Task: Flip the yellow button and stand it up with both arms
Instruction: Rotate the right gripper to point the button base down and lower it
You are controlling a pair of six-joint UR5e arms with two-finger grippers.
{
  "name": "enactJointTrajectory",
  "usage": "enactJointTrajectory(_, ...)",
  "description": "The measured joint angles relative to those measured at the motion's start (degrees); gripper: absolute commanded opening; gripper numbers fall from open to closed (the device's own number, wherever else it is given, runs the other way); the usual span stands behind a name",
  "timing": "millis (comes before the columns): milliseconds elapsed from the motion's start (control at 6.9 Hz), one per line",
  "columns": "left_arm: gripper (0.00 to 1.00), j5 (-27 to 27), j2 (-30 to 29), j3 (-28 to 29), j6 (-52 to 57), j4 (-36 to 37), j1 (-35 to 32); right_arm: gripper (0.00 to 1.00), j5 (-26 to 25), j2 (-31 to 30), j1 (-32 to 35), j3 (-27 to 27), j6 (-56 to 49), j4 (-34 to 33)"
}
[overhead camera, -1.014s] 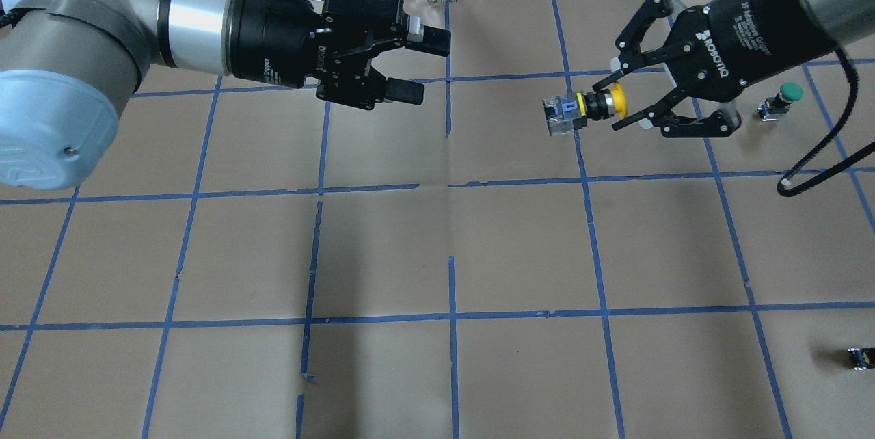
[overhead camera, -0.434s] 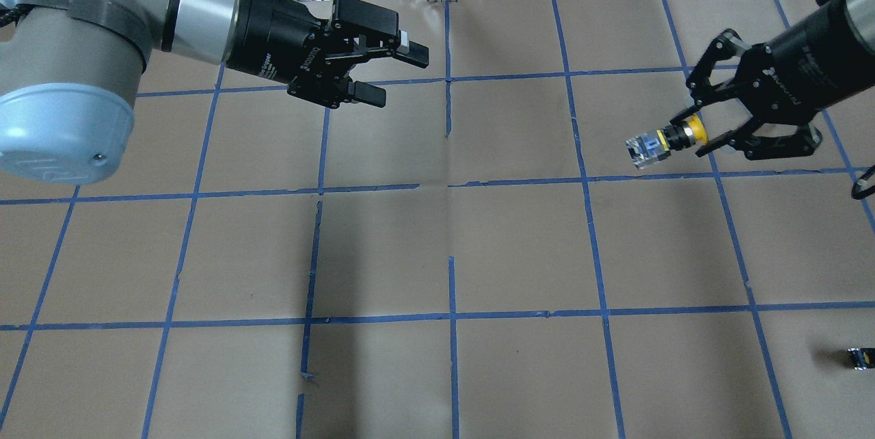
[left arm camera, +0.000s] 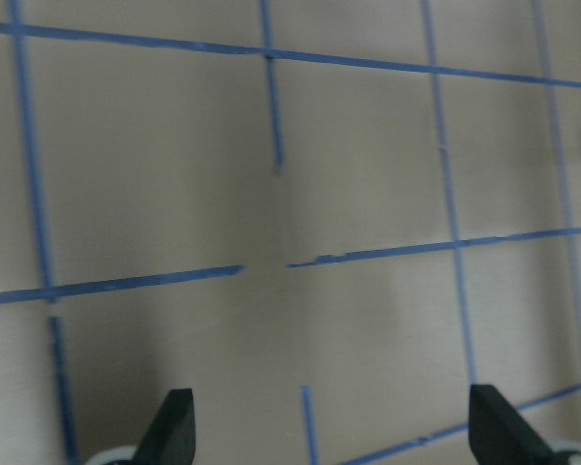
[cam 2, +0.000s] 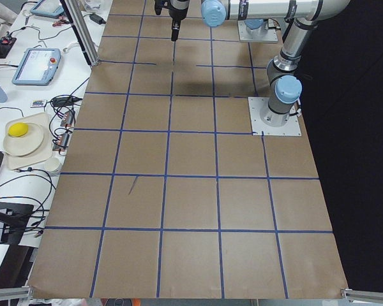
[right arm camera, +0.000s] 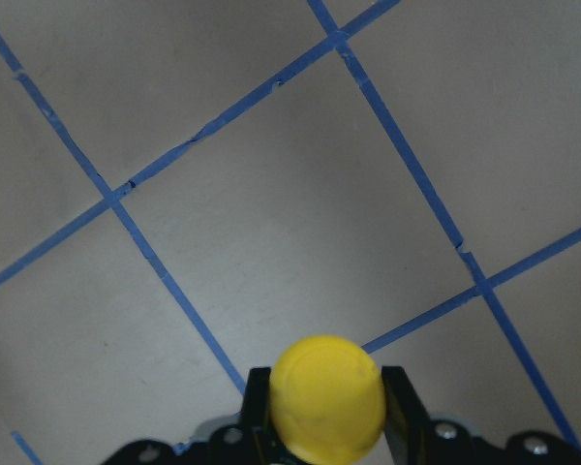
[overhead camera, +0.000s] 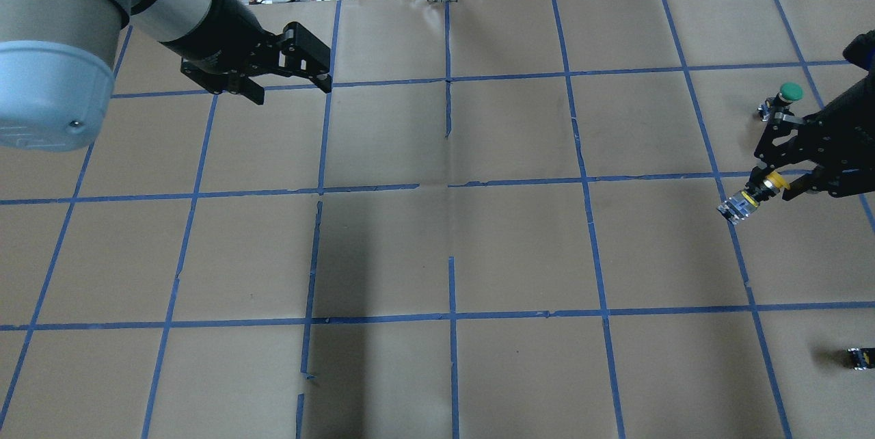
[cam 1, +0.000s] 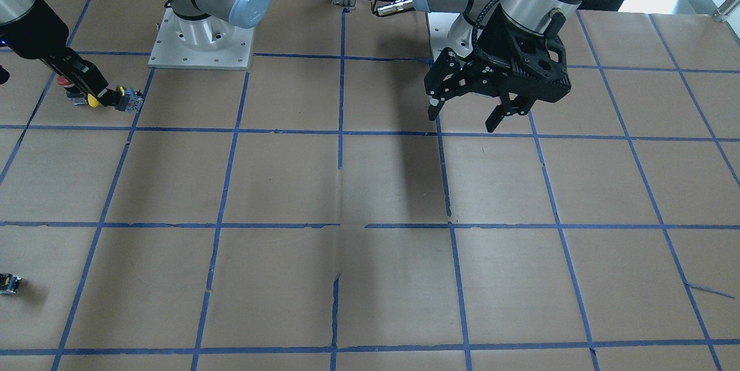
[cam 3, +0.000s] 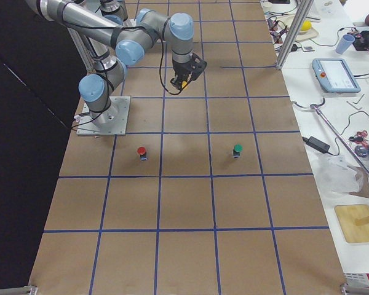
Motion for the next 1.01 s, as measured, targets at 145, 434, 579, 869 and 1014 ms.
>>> enactJointTrajectory(145, 1.0, 6.2, 0.1, 0.5, -0.7, -2.3, -0.2, 0.08, -0.2, 1.4, -1.7, 1.2, -10.8, -3.2)
enactJointTrajectory(434, 1.0, 11.2, 0.2, 0.9, -1.2, -4.3, 0.1, 0.08, 0.0, 3.9, -5.2, 2.0, -30.9, -9.7)
enactJointTrajectory(579, 1.0, 11.2, 0.2, 1.0, -1.3, -4.5, 0.3, 0.08, 0.4, 5.2, -7.0, 2.1, -40.9, -12.8)
enactJointTrajectory(869, 1.0, 10.5, 0.0, 0.9, -1.3, -4.6, 0.3, 0.08, 4.6, 8.6, -11.6, 2.3, -59.4, -18.1)
enactJointTrajectory(1014, 1.0, 10.6, -0.2, 0.8, -1.3, -4.6, 0.2, 0.08, 8.0, 10.6, -14.0, 2.5, -68.3, -20.8)
